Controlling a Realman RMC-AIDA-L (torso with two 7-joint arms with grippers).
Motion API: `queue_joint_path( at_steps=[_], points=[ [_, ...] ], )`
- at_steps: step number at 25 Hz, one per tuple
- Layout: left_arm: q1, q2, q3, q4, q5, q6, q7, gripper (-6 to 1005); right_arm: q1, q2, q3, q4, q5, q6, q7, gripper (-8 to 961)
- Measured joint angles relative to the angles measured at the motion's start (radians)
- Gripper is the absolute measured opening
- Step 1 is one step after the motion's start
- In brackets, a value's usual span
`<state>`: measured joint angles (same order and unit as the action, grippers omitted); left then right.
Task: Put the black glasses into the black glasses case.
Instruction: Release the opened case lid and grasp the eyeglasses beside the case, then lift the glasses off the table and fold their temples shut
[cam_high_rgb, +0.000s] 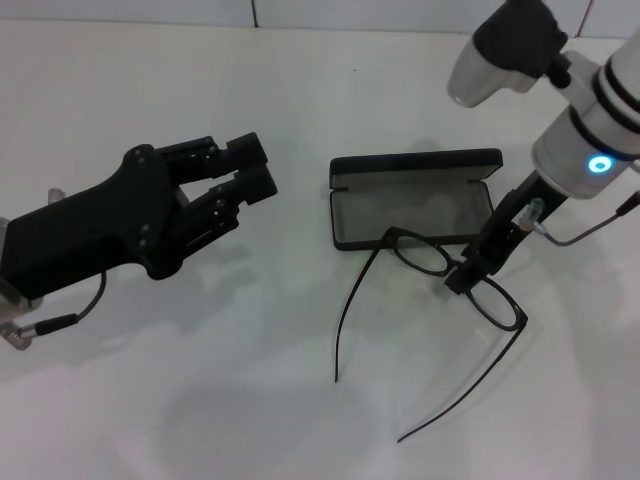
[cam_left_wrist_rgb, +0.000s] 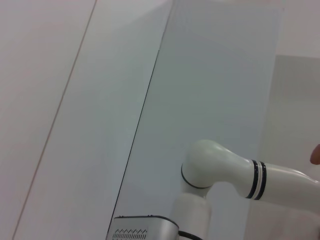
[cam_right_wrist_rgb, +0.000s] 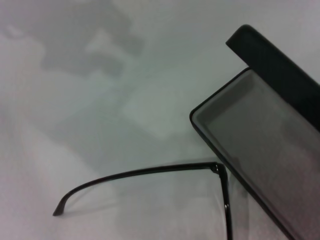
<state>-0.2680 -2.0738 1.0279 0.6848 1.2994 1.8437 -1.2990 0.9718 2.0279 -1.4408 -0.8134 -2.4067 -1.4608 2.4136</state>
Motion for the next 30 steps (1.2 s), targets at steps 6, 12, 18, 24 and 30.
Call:
queue_joint_path(
  at_steps=[6,12,18,24,30],
  points=[
    [-0.002,0.0,-0.002,-0.001,0.004,0.0,0.0,320,0.003,0.0,-0.022,0.011,0.036,0.032,0.001,475],
    [0.002,-0.001,-0.003,-0.015,0.005,-0.008,0.009,320,0.005,0.0,-0.045,0.021,0.062,0.043,0.001,465],
    [-0.005,0.006,-0.003,-0.052,0.006,-0.009,0.019,320,0.001,0.0,-0.053,0.026,0.065,0.046,0.007,389],
    [-0.005,0.007,-0.005,-0.053,0.006,-0.009,0.024,320,0.003,0.0,-0.077,0.026,0.065,0.049,0.021,202],
    [-0.004,0.008,-0.005,-0.053,0.006,-0.008,0.024,320,-0.049,0.0,-0.095,-0.069,0.07,0.032,0.023,117]
  ],
)
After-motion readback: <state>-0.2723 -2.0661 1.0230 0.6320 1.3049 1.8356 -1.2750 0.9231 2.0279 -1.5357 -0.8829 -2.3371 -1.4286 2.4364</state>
